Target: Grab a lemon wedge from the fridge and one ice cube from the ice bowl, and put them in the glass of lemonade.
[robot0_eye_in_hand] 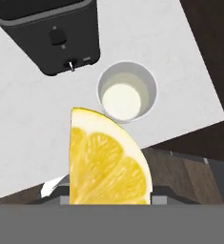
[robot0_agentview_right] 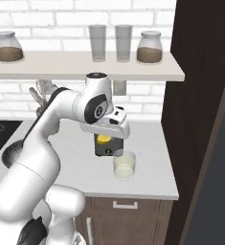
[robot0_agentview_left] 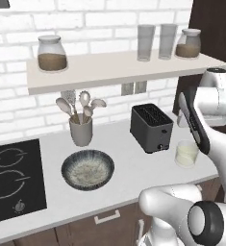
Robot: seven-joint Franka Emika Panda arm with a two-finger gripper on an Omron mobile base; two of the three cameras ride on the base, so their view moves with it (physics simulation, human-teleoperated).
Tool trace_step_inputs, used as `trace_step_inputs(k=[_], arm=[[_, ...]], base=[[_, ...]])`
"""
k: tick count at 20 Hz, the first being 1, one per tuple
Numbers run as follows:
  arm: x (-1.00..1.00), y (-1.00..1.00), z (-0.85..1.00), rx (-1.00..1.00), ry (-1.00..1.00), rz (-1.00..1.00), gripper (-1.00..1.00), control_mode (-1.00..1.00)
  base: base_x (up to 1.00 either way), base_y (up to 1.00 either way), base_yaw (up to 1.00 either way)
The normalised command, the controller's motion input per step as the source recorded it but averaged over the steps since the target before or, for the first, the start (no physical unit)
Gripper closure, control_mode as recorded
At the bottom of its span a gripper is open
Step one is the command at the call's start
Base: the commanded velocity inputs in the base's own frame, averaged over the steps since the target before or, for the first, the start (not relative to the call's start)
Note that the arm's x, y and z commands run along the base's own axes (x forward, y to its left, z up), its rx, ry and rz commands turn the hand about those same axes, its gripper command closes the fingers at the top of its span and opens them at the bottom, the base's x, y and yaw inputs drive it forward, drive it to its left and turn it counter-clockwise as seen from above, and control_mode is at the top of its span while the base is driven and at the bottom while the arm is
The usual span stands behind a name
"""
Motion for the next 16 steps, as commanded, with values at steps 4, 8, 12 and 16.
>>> trace_step_inputs(k=[4, 8, 12, 16], arm=[[0.43, -0.34, -0.69, 0.07, 0.0, -0.1, 1.0, -1.0], [0.39, -0.2, -0.21, 0.02, 0.0, -0.04, 1.0, -1.0], [0.27, -0.03, -0.02, 0.0, -0.01, 0.0, 1.0, -1.0], [0.26, 0.0, 0.0, 0.0, -0.03, 0.0, 1.0, -1.0]], base=[[0.0, 0.0, 0.0], [0.0, 0.0, 0.0], [0.0, 0.0, 0.0], [0.0, 0.0, 0.0]])
